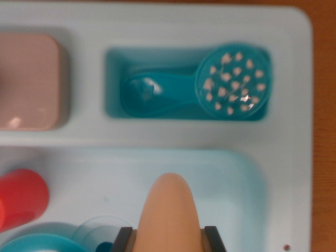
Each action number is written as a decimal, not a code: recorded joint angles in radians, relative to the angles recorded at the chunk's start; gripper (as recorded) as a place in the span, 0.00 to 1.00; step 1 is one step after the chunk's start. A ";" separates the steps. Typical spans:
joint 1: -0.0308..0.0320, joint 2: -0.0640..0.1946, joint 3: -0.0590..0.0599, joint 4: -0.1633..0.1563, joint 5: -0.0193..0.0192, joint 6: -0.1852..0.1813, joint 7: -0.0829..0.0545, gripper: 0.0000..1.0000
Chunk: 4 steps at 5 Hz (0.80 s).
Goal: Pick detergent from the sink
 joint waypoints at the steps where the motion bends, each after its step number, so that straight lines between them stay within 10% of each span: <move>1: 0.0000 0.000 0.000 0.000 0.0000 0.000 0.000 1.00; 4: 0.0009 -0.031 -0.001 0.062 -0.0060 0.092 0.005 1.00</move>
